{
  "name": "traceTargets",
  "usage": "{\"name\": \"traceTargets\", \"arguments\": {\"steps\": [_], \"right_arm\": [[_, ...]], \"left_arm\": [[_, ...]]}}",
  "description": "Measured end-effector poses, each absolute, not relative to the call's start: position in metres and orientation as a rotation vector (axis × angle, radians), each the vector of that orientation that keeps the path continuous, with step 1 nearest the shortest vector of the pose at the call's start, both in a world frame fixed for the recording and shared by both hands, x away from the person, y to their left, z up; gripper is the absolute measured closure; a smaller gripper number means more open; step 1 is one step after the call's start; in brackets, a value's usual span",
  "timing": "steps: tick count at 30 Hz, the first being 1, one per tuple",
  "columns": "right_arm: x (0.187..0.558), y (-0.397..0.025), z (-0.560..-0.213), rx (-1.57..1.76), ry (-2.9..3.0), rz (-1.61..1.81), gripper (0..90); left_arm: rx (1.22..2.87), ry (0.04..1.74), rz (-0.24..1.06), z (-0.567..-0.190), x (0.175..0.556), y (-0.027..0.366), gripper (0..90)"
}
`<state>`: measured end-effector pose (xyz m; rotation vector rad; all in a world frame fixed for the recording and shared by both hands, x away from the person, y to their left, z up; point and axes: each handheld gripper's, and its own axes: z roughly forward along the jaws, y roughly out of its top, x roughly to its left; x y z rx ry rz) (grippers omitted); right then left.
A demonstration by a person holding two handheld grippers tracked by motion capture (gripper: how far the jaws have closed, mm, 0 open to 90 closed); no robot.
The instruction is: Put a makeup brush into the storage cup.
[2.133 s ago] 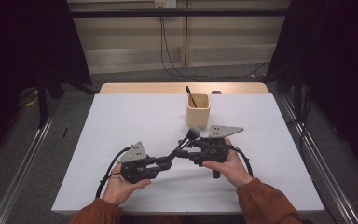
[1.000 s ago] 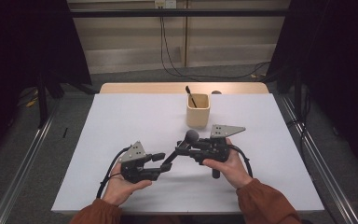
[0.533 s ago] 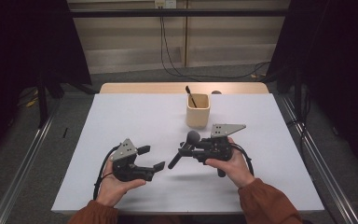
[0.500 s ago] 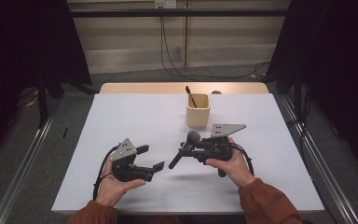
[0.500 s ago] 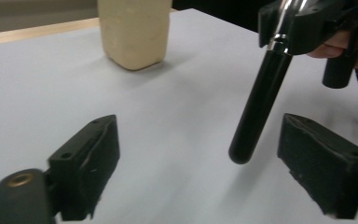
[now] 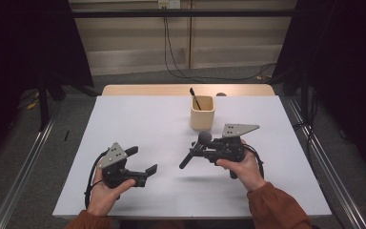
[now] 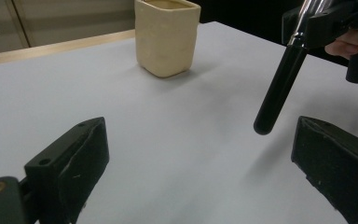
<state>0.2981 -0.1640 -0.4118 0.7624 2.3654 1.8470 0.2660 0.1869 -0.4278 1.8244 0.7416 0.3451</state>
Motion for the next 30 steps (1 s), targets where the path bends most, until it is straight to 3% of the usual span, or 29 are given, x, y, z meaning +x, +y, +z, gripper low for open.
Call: {"name": "traceTargets", "arguments": {"steps": [30], "right_arm": [[0.319, -0.198, -0.386, 0.855, 2.263, 1.744, 72.1]], "left_arm": [[1.651, 0.87, 0.481, -0.434, 0.234, 0.245, 3.5]]}}
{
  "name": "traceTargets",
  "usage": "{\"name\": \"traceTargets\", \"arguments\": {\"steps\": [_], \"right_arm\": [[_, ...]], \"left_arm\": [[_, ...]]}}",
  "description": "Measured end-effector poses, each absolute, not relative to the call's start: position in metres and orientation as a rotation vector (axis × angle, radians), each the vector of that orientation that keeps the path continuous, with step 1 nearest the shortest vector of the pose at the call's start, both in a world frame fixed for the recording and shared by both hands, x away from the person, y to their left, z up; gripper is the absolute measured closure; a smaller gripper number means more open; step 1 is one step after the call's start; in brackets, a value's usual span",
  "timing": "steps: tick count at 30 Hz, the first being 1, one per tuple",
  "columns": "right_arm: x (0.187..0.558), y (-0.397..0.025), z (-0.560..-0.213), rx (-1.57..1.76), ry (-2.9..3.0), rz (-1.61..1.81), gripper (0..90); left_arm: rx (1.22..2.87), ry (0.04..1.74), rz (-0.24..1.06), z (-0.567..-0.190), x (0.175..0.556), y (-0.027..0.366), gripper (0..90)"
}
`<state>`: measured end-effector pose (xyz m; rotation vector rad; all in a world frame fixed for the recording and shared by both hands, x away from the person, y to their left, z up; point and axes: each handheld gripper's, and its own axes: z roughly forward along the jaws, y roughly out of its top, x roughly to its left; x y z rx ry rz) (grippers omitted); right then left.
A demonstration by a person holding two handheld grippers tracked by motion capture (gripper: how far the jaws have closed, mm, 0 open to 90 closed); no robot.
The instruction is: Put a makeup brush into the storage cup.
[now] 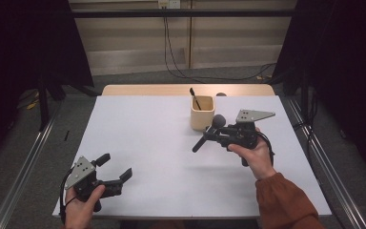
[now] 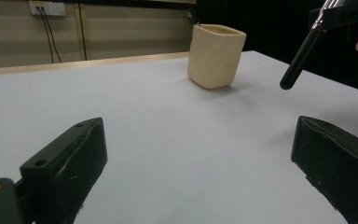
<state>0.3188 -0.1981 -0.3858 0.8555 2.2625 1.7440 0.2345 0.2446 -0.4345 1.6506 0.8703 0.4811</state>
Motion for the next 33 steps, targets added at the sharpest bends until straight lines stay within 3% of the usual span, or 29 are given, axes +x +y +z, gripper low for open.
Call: {"name": "traceTargets", "arguments": {"steps": [33], "right_arm": [[0.373, -0.237, -0.318, 0.948, 2.045, 1.682, 72.1]], "left_arm": [[1.654, 0.868, 0.503, -0.433, 0.234, 0.242, 3.4]]}}
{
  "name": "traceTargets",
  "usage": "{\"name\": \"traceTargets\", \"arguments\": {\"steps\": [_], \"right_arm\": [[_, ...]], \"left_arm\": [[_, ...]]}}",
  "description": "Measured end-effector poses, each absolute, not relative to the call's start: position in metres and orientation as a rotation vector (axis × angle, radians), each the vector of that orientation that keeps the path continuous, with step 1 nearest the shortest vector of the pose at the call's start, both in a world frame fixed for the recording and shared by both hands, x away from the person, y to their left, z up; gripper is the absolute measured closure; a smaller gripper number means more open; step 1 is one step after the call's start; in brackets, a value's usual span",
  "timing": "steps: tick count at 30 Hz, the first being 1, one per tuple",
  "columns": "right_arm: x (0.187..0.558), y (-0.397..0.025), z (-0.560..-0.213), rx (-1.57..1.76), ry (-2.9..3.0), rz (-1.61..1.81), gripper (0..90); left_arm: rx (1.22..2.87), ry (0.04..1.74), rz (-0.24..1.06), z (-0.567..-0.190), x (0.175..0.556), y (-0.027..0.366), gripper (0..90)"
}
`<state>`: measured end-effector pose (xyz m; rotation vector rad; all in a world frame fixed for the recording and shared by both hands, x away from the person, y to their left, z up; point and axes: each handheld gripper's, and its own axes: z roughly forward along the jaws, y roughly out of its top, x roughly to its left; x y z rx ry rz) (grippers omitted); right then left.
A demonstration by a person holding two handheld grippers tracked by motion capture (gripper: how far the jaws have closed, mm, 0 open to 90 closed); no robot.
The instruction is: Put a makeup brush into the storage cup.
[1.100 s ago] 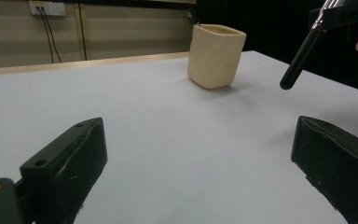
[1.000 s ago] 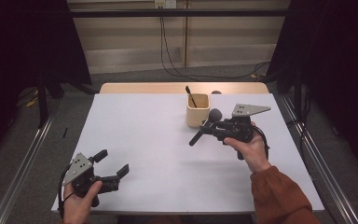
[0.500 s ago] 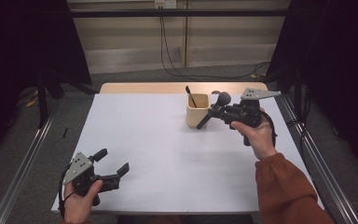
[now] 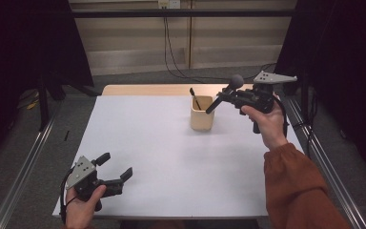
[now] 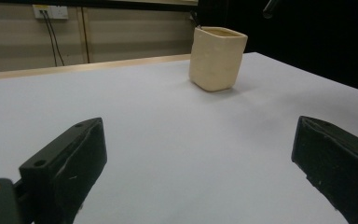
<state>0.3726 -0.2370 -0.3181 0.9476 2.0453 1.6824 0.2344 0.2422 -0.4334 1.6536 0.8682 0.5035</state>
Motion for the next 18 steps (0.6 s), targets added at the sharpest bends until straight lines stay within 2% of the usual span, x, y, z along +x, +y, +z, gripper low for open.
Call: {"name": "traceTargets", "arguments": {"steps": [7, 18], "right_arm": [[0.386, -0.243, -0.305, 0.979, 2.0, 1.673, 72.1], [0.402, -0.228, -0.318, 1.014, 2.025, 1.621, 72.1]], "left_arm": [[1.657, 0.87, 0.512, -0.433, 0.234, 0.243, 3.4], [1.657, 0.873, 0.509, -0.434, 0.235, 0.242, 3.4]]}}
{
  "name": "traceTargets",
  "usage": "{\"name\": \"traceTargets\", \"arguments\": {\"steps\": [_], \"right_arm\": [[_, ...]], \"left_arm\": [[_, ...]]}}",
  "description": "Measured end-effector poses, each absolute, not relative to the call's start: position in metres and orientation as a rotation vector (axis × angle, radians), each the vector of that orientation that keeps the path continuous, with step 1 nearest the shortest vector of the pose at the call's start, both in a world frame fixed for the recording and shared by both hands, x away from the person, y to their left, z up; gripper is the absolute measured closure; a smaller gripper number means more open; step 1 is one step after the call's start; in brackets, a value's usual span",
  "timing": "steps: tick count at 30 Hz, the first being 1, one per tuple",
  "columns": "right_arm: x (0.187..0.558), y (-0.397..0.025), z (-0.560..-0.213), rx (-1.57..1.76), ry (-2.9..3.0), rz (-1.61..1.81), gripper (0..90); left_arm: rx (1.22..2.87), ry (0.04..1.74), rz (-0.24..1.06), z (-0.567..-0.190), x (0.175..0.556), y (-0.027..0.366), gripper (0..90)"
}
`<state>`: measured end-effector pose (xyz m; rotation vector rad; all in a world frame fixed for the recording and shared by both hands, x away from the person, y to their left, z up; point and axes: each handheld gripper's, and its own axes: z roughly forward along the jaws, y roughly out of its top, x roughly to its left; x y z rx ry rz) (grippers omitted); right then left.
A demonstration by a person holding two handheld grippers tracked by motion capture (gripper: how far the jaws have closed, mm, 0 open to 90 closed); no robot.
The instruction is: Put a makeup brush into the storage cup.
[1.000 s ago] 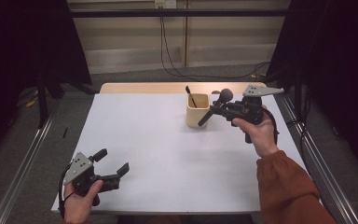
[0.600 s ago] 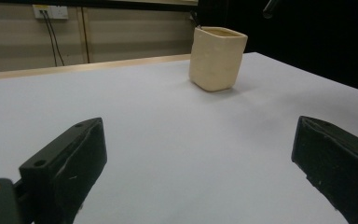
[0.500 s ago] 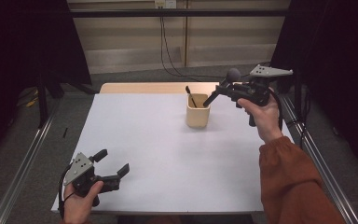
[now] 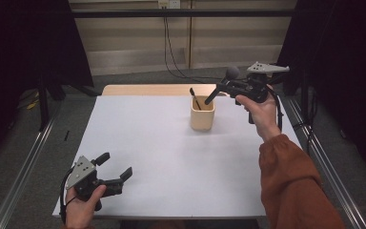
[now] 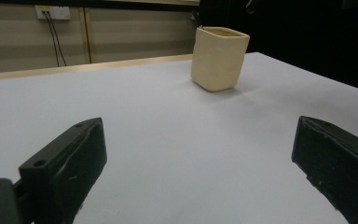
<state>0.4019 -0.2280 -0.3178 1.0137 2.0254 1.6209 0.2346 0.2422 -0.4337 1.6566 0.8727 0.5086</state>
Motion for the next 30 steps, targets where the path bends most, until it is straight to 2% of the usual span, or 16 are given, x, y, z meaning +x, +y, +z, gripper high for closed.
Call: {"name": "traceTargets", "arguments": {"steps": [30], "right_arm": [[0.426, -0.214, -0.356, 1.106, 2.082, 1.44, 72.1]], "left_arm": [[1.666, 0.878, 0.546, -0.433, 0.235, 0.243, 3.0]]}}
